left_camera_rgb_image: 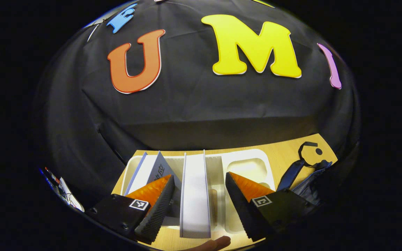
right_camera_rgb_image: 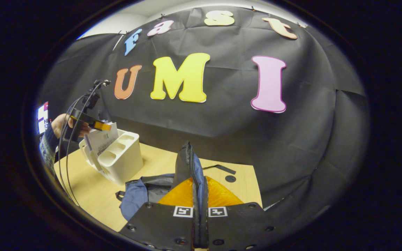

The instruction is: Open the schoolbag, grab two books from the bookshelf and put them into the schoolbag.

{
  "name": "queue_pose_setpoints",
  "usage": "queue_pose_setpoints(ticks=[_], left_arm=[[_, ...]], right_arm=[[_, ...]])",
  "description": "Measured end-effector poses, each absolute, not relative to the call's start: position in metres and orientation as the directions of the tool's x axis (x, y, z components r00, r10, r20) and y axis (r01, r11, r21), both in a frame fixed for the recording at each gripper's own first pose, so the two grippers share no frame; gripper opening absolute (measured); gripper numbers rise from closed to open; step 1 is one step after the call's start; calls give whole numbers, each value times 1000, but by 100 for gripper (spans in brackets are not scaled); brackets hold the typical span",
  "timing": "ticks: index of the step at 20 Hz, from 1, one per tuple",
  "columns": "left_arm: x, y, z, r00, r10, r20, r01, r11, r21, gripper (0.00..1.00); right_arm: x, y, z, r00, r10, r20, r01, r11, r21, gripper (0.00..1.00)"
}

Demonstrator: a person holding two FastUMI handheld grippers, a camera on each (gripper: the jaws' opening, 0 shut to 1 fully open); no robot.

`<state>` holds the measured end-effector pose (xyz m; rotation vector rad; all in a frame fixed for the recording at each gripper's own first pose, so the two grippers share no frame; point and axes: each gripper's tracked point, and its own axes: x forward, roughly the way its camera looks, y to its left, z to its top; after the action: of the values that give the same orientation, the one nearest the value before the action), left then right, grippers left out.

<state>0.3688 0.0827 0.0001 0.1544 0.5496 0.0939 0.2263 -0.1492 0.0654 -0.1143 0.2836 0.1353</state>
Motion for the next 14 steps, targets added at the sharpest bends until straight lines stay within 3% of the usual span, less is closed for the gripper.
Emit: queue_pose_setpoints(ticks=[5, 9, 12, 14], left_arm=[[375, 82, -27, 779, 151, -609, -26, 978, 209, 87], [377, 70, -40, 737, 125, -665, 20, 978, 207, 70], [379, 65, -51, 692, 126, -711, 65, 970, 235, 52], [380, 63, -52, 684, 136, -717, 74, 964, 254, 54]], right_arm=[[226, -154, 60, 950, 124, -288, -153, 985, -79, 1], [226, -152, 52, 946, 144, -290, -173, 982, -75, 3], [226, -152, 50, 947, 159, -278, -183, 981, -64, 1], [227, -152, 48, 948, 169, -272, -189, 981, -52, 1]])
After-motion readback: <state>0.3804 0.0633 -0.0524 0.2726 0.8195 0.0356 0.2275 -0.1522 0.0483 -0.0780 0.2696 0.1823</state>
